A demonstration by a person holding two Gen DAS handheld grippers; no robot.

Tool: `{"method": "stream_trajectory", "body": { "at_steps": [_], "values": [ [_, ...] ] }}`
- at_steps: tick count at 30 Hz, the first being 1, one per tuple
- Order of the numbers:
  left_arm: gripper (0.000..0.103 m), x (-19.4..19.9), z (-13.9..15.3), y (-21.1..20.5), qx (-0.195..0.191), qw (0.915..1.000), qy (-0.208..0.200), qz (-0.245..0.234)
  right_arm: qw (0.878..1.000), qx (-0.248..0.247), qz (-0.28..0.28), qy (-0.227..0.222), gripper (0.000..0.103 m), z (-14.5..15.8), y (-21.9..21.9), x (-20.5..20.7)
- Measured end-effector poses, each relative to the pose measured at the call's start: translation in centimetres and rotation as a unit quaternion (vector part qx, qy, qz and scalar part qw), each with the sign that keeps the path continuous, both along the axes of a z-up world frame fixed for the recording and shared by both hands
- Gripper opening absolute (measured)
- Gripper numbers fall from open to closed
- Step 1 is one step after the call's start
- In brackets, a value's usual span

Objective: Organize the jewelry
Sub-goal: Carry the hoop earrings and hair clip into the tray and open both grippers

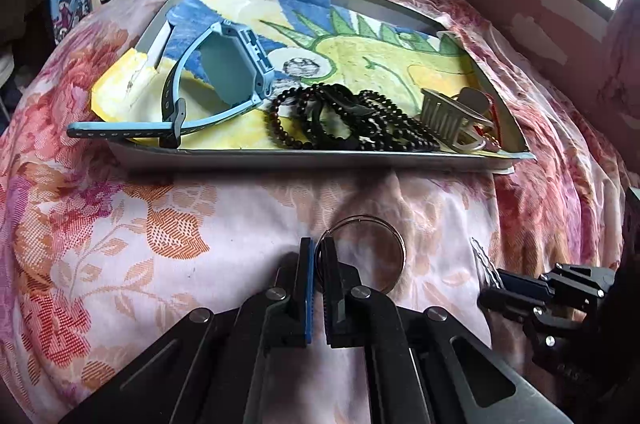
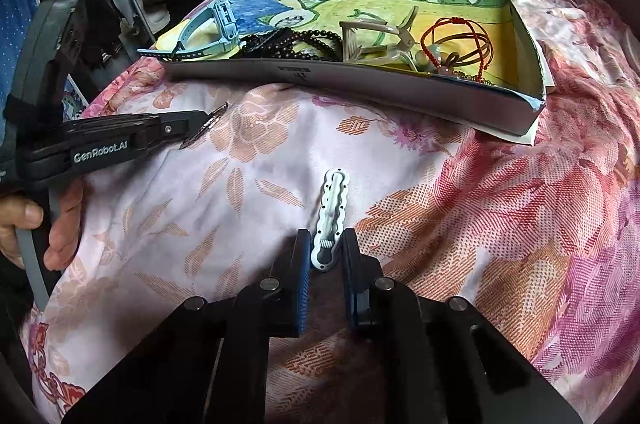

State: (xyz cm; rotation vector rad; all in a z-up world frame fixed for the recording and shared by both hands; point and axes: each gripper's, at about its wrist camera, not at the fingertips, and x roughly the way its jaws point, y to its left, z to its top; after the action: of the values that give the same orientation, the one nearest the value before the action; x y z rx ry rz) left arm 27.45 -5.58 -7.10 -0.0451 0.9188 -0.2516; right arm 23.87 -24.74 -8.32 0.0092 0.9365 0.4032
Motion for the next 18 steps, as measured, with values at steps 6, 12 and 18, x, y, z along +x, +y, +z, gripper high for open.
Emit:
{"method": "stream_trajectory", "body": {
  "at_steps": [6, 12, 18],
  "values": [
    [0.004, -1.3, 0.8, -1.1, 0.005, 0.9992, -0.035, -0.019, 1.000, 0.008, 0.001, -0.028, 0.013, 0.7, -0.1, -0.8],
    [0.004, -2.2, 2.3, -1.6, 0.001, 0.9965, -0.080, -0.024, 0.995, 0.003, -0.002, -0.104, 0.013, 2.9, -0.1, -1.7],
    [0.004, -2.1, 4.8, -1.2, -0.013, 0.9903, -0.137, 0.014, 0.981, -0.015, -0.034, -0.188, 0.013, 5.6, -1.1, -0.9]
  ]
}}
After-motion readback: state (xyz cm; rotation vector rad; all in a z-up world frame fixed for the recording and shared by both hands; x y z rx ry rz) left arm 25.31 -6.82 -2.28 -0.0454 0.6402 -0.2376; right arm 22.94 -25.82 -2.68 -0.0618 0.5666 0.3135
